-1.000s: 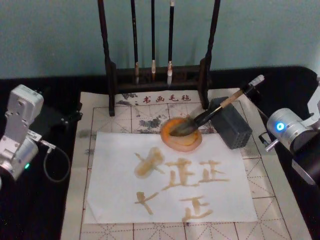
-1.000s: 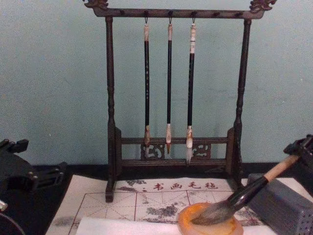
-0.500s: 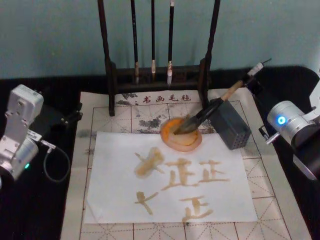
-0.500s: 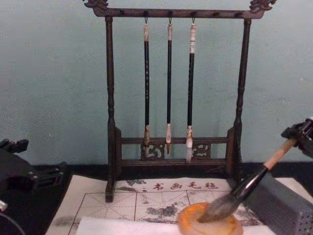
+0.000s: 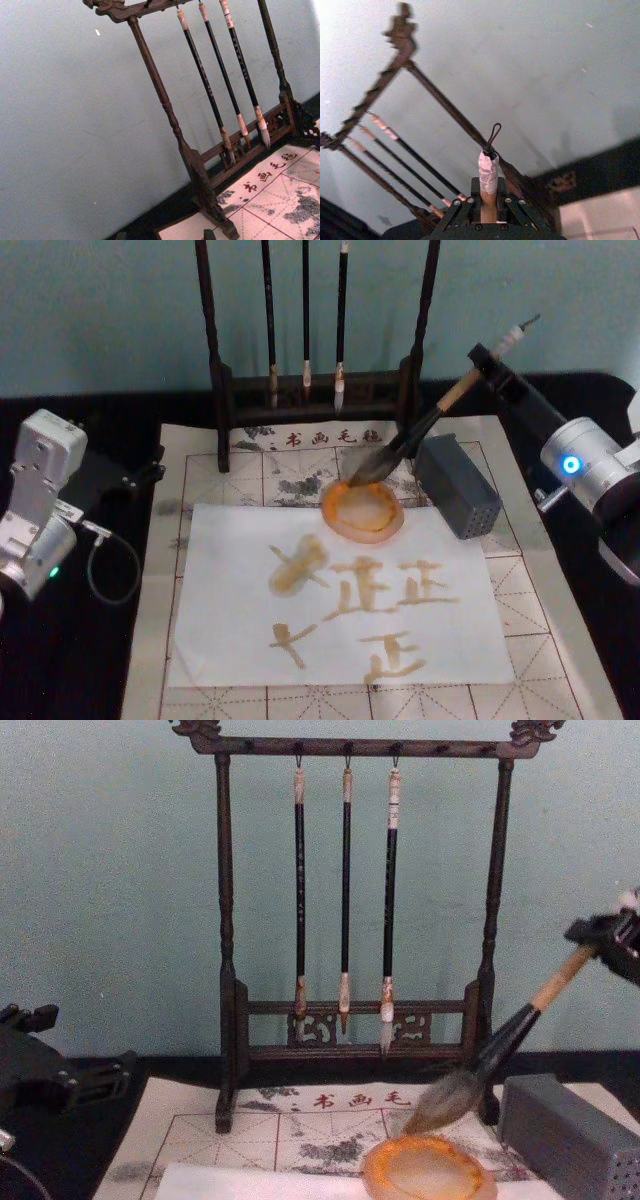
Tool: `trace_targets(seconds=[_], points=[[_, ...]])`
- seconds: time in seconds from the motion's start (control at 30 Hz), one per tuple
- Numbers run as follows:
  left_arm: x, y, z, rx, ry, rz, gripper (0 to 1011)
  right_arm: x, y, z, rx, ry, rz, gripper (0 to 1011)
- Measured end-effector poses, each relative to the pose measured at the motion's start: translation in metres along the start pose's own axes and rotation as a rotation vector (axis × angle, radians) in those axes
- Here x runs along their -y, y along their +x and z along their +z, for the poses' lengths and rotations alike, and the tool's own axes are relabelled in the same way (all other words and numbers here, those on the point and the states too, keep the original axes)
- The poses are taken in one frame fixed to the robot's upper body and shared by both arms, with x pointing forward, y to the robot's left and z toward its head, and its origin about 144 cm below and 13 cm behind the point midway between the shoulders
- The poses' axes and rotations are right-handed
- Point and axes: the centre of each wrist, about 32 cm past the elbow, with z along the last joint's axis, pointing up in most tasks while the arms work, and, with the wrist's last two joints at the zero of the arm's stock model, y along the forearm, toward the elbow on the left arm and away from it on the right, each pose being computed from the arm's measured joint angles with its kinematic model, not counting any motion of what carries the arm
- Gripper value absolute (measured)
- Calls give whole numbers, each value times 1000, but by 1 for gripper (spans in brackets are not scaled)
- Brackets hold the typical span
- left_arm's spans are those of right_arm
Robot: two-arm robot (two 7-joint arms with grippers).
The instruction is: Pick up the brush from the inkstone, write on the paper, then place the brush back to its original position.
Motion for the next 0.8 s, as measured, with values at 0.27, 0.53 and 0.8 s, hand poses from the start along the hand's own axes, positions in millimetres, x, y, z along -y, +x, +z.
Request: trace_targets(seconds=[0.27,0.53,0.8], points=[[0,0,0,0,0,0,1001,0,-6,15,104,6,110,199],[0,0,0,0,0,0,1001,5,-8,26,254,-8,235,199],[0,0,0,0,0,0,1001,13,-8,30,363,-4,334,199]])
